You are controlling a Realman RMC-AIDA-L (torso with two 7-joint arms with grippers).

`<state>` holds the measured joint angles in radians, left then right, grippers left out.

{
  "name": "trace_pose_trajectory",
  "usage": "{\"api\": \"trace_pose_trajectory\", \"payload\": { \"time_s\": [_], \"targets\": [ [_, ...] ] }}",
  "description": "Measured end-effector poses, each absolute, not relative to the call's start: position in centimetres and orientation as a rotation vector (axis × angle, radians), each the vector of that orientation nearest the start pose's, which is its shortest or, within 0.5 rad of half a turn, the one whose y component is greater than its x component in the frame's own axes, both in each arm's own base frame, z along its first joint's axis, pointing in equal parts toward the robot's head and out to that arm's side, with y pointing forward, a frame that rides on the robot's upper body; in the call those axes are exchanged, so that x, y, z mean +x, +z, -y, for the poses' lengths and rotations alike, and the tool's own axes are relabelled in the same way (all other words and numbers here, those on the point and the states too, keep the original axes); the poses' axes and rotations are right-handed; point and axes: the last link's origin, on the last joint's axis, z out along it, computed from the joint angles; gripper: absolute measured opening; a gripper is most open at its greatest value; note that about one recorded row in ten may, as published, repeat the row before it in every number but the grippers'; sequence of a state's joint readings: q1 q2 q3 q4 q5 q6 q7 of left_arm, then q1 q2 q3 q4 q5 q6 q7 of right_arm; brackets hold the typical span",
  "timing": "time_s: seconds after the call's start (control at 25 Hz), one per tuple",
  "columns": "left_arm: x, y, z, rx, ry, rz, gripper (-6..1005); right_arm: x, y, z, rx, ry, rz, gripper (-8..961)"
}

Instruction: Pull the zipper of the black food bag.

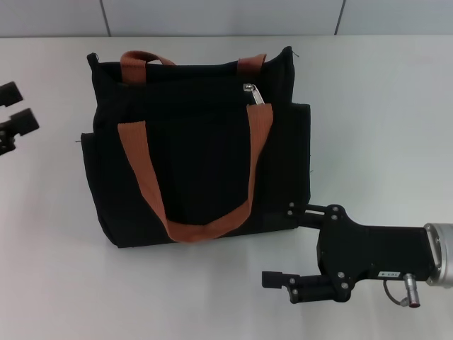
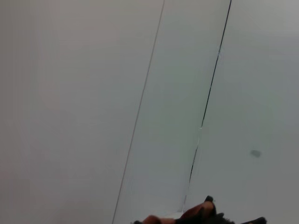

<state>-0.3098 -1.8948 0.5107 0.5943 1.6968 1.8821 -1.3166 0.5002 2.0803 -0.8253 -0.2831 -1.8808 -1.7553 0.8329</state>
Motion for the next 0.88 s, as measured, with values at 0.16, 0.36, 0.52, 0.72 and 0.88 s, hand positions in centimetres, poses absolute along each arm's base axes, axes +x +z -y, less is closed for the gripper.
{"api": "trace_pose_trajectory", "payload": {
  "time_s": [0.16, 0.36, 0.52, 0.72, 0.88],
  "targets": [
    [-31.0, 10.2, -25.1, -2.496, -1.128, 0.472, 649, 25.3, -5.7, -25.3, -2.892, 1.080, -0.218, 793],
    [-30.6, 7.0, -22.9, -2.571, -1.130, 0.332, 763, 25.0, -6.0, -25.6, -2.896, 1.069, -0.215, 793],
    [-30.8, 4.2, -21.1, -2.664, -1.110, 0.256, 837, 24.7, -6.5, -25.8, -2.918, 1.063, -0.220, 793],
    [-31.2, 1.9, -20.3, -2.797, -1.030, 0.306, 829, 24.6, -6.8, -25.7, -2.935, 1.053, -0.216, 793],
    [-31.4, 0.5, -20.6, -2.832, -0.951, 0.338, 829, 24.7, -7.1, -25.3, -2.966, 1.036, -0.209, 793]
  ]
}}
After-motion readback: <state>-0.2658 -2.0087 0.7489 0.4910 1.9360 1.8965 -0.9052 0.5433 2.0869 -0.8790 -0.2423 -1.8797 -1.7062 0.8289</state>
